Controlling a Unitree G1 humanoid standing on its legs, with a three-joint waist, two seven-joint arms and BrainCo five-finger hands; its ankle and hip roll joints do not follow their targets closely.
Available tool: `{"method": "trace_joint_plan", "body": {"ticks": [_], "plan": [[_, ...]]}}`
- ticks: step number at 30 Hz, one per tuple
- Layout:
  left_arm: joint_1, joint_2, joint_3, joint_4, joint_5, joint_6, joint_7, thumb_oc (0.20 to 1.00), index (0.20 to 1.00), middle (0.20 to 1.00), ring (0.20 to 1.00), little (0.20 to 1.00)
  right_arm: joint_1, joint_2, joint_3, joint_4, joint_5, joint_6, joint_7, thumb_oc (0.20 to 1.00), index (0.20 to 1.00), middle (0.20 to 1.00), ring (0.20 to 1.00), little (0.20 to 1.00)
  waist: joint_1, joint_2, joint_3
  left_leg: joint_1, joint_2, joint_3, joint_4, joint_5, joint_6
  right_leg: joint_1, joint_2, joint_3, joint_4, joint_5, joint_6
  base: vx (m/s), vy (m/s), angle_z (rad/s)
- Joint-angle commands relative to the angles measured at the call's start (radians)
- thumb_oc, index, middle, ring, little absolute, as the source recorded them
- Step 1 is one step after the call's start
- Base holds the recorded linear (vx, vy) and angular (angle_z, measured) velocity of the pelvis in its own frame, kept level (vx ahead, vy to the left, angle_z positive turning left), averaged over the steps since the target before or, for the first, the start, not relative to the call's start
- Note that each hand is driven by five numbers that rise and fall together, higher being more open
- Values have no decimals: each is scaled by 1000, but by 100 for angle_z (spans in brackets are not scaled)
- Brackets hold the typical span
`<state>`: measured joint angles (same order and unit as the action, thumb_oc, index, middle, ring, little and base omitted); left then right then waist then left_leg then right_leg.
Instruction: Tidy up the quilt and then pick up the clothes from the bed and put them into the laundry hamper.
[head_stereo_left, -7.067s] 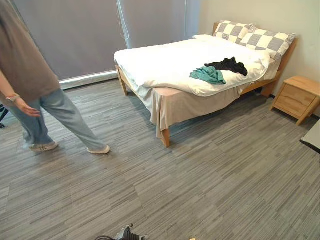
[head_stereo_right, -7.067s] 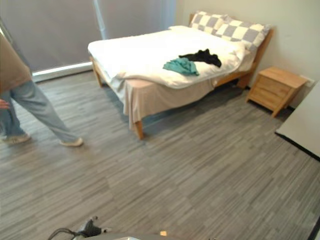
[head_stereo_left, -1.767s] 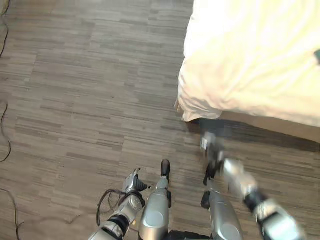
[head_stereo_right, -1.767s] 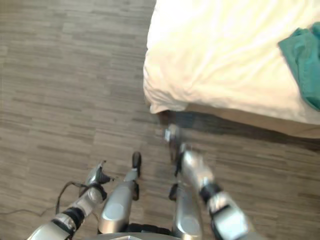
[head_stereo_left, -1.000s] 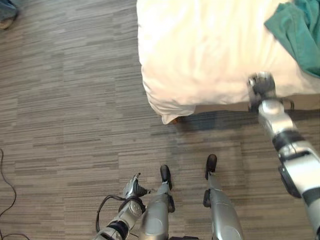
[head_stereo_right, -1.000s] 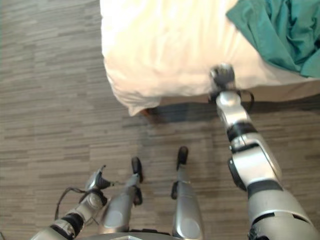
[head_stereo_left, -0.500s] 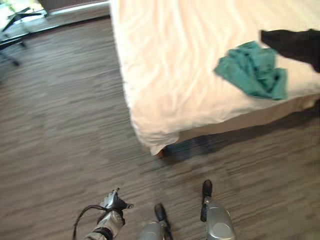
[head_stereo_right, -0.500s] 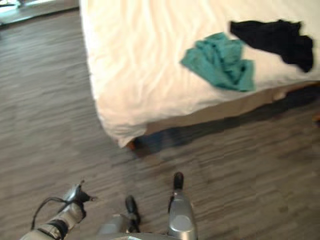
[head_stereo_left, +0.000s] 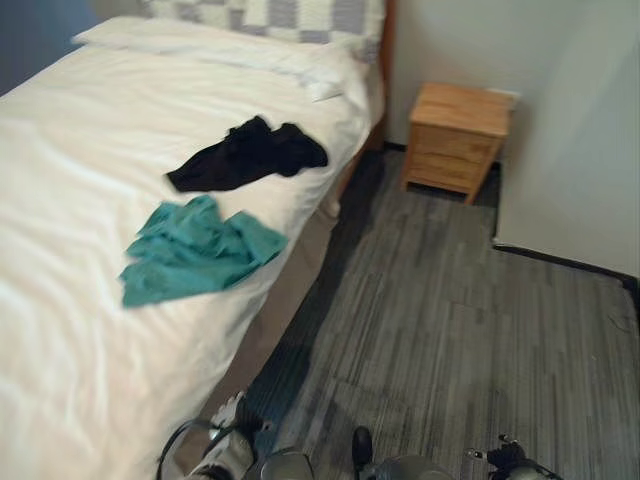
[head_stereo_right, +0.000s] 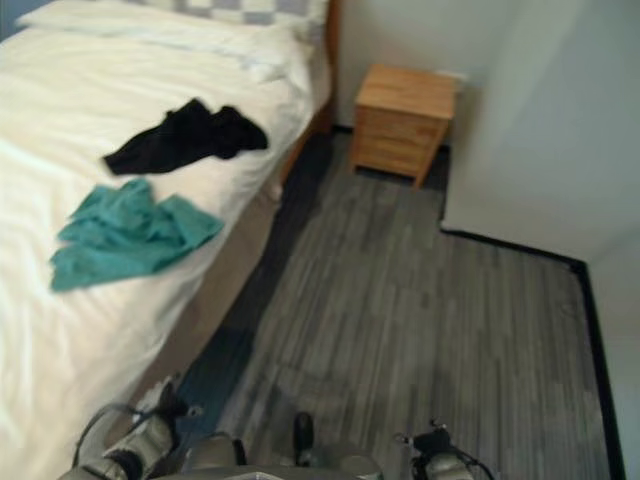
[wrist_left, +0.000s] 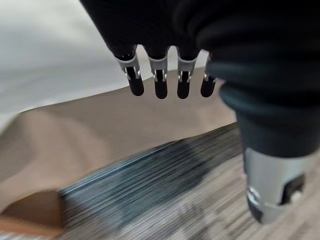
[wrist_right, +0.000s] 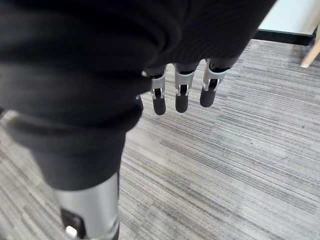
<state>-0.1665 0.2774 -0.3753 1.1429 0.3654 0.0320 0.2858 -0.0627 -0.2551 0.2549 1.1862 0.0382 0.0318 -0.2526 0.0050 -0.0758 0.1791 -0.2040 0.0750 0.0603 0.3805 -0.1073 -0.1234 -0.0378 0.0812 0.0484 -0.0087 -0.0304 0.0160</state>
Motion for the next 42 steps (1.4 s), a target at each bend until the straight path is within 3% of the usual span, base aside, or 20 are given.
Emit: {"method": "trace_joint_plan", "body": {"ticks": [1,5,6,7,8,9,11,16,19,21,23,24,27,29,32,33,34,39,40,42], "plan": [[-77,-23,-2,28,-20,-17,56,1000,1000,1000,1000,1000,-45,-28,-6,-24,-74,-10,-40,1000,1000,1000,1000,1000,15,33,90,50,21,-29,-347,125,33,83,-112,65,-27,-105,89,260,202,-234],[-52,-27,-9,29,-15,-13,41,1000,1000,1000,1000,1000,-29,-14,-12,-22,-74,-14,-42,1000,1000,1000,1000,1000,22,31,62,78,8,-13,-406,134,52,99,-111,87,51,-151,84,397,234,-96],[-50,-23,-12,28,-10,-10,28,1000,1000,1000,1000,1000,-27,0,-18,-40,-66,-19,-36,1000,1000,1000,1000,1000,15,29,68,136,-30,-3,-415,111,84,54,-95,91,259,-175,114,382,236,-54],[-51,-23,-12,29,-10,-10,28,1000,1000,1000,1000,1000,-27,0,-18,-40,-66,-19,-36,1000,1000,1000,1000,1000,17,30,65,132,-28,-2,-415,112,83,50,-92,92,259,-173,114,490,294,-22],[-52,-18,-20,21,-1,3,25,1000,1000,1000,1000,1000,-44,3,-27,-59,-54,-11,-43,1000,1000,1000,1000,1000,-9,36,103,201,-33,26,-433,96,103,-88,-96,90,546,-61,177,300,208,-2],[-53,-9,-27,5,2,8,28,1000,1000,1000,1000,1000,-50,3,-29,-80,-48,-12,-49,1000,1000,1000,1000,1000,-25,53,123,237,-22,38,-451,92,110,-171,-83,81,667,-32,179,405,274,-3],[-57,-9,-32,9,9,9,29,1000,1000,1000,1000,1000,-53,4,-32,-87,-46,-15,-55,1000,1000,1000,1000,1000,-36,69,130,263,-14,44,-464,86,112,-223,-70,64,723,-31,176,237,141,-1],[-72,-1,-64,31,94,8,8,1000,1000,1000,1000,1000,-17,0,-62,-76,-18,-30,-64,1000,1000,1000,1000,1000,-117,89,131,352,-73,30,-468,-8,102,-277,-7,13,388,-74,141,471,85,60],[-65,8,-70,68,149,20,-11,1000,1000,1000,1000,1000,2,-6,-60,-70,-38,-22,-65,1000,1000,1000,1000,1000,-144,91,121,432,-93,63,-468,-92,76,-328,-83,-180,118,-9,153,618,18,26],[-49,8,-73,76,173,8,-21,1000,1000,1000,1000,1000,18,-13,-54,-68,-49,-28,-60,1000,1000,1000,1000,1000,-153,110,117,477,-84,96,-411,-84,56,-310,-97,-280,103,-16,130,726,-36,-11],[-26,1,-52,53,146,10,-12,1000,1000,1000,1000,1000,40,-29,-42,-37,-62,-26,-49,1000,1000,1000,1000,1000,-144,99,122,307,-20,114,84,128,-23,-177,-81,-257,60,2,63,734,-209,-27],[-30,6,-47,36,118,15,3,1000,1000,1000,1000,1000,27,-40,-32,-35,-65,-21,-56,1000,1000,1000,1000,1000,-110,72,149,190,-25,80,292,179,-19,-132,-85,-240,44,2,43,320,-156,-8],[-57,9,-55,21,80,11,35,1000,1000,1000,1000,1000,-6,-52,-14,-27,-76,-19,-66,1000,1000,1000,1000,1000,-66,30,171,20,-20,55,447,123,10,-77,-102,-192,13,-10,32,371,-35,-35],[-67,0,-54,11,70,4,48,1000,1000,1000,1000,1000,-16,-49,13,-30,-102,-14,-57,1000,1000,1000,1000,1000,-19,17,167,-39,10,61,324,87,28,-6,-122,-147,-19,-38,43,557,148,-120],[-58,-20,-41,5,74,-4,54,1000,1000,1000,1000,1000,-19,-50,37,-43,-133,-19,-56,1000,1000,1000,1000,1000,25,30,128,-17,-4,96,-139,87,49,87,-132,-107,-52,-76,76,561,254,-110],[-59,-28,-39,8,79,-4,51,1000,1000,1000,1000,1000,-24,-50,35,-43,-139,-19,-57,1000,1000,1000,1000,1000,28,38,112,-5,0,149,-263,129,41,111,-133,-111,-57,-95,82,746,299,-93],[-41,-28,-26,17,107,10,32,1000,1000,1000,1000,1000,-12,-54,24,-40,-151,-9,-62,1000,1000,1000,1000,1000,16,47,90,38,32,341,-364,136,52,149,-114,-135,7,-162,84,550,215,-35],[-31,-31,-33,20,114,19,36,1000,1000,1000,1000,1000,13,-28,26,-36,-169,-11,-54,1000,1000,1000,1000,1000,29,11,77,82,-26,312,-320,96,110,93,-143,-180,323,-112,144,453,128,32],[-36,-37,-24,24,94,23,50,1000,1000,1000,1000,1000,20,-8,18,-27,-172,-1,-50,1000,1000,1000,1000,1000,19,6,90,154,-49,286,-334,67,139,28,-179,-178,532,-13,196,451,84,62],[-47,-36,-9,32,60,26,62,1000,1000,1000,1000,1000,10,-2,9,-31,-157,-5,-49,1000,1000,1000,1000,1000,11,30,106,220,-38,230,-388,66,151,-104,-157,-146,709,-4,184,583,1,163]]}}
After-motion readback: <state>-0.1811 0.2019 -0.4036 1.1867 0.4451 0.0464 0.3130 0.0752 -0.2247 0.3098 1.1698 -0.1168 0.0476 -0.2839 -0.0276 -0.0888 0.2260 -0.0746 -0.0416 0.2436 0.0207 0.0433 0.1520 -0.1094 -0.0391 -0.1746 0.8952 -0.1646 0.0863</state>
